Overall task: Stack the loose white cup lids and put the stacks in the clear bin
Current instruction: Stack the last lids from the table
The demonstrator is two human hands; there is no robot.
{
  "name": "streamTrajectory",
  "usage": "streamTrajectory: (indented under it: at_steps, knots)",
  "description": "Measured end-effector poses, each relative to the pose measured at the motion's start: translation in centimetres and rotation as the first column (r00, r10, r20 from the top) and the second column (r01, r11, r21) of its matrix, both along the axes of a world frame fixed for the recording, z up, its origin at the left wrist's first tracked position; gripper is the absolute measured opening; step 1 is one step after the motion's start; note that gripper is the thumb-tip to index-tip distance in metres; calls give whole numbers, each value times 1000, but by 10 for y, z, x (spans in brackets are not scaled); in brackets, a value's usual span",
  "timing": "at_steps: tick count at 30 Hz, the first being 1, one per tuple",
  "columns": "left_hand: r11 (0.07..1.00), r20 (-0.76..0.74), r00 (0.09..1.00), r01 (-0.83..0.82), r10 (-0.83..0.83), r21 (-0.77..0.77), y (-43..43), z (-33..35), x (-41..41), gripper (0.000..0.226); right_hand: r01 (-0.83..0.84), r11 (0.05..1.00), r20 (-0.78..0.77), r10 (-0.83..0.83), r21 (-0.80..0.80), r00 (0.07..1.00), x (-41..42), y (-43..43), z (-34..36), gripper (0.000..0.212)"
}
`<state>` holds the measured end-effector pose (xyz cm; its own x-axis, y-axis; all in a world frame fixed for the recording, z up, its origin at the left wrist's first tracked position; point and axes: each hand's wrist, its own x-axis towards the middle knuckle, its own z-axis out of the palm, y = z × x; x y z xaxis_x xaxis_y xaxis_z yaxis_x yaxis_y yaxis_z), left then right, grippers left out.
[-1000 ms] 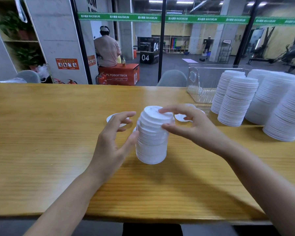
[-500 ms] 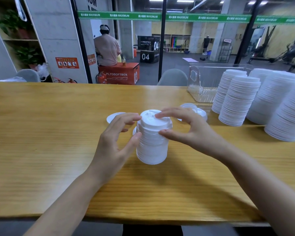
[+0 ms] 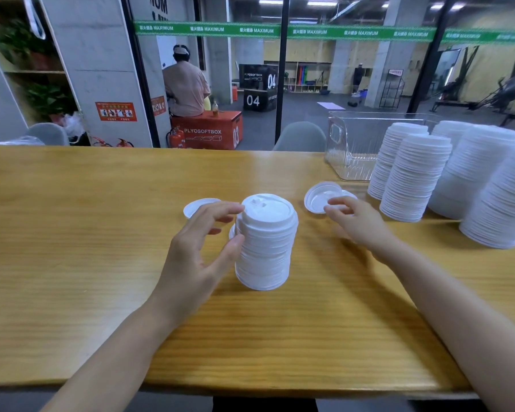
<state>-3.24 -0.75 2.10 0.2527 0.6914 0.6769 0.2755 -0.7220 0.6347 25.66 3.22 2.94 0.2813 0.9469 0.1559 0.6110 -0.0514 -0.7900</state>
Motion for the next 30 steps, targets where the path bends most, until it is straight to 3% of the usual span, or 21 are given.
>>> streamTrajectory:
  at_steps: [11, 13, 15, 18, 20, 24, 30]
  knots:
    - [1000, -1, 1000, 0, 0, -12, 0, 1, -1, 37, 33, 997, -76, -39, -74, 996, -9, 30, -5, 60]
    - [1000, -2, 1000, 1, -1, -12, 0, 1, -1, 37, 39, 999, 35, -39, -13, 999, -11, 26, -4, 58]
    - [1000, -1, 1000, 2, -2, -11, 0, 1, -1, 37, 0, 997, 283, -23, 82, 959, -11, 16, -4, 55]
    - [1000, 2, 1000, 1, -1, -11, 0, 1, -1, 37, -153, 964, 595, -7, 218, 804, -10, -11, -8, 48]
    - [1000, 2, 1000, 0, 0, -4, 0, 1, -1, 36, -259, 919, 691, -19, 297, 723, -9, -32, -12, 41]
    - [1000, 2, 1000, 3, -3, -2, -1, 1, -1, 36, -326, 881, 684, 4, 342, 729, -8, -57, -15, 34]
    - [1000, 5, 1000, 2, -2, -4, -2, 1, -1, 36, -209, 943, 571, 25, 258, 821, -5, -52, -21, 22]
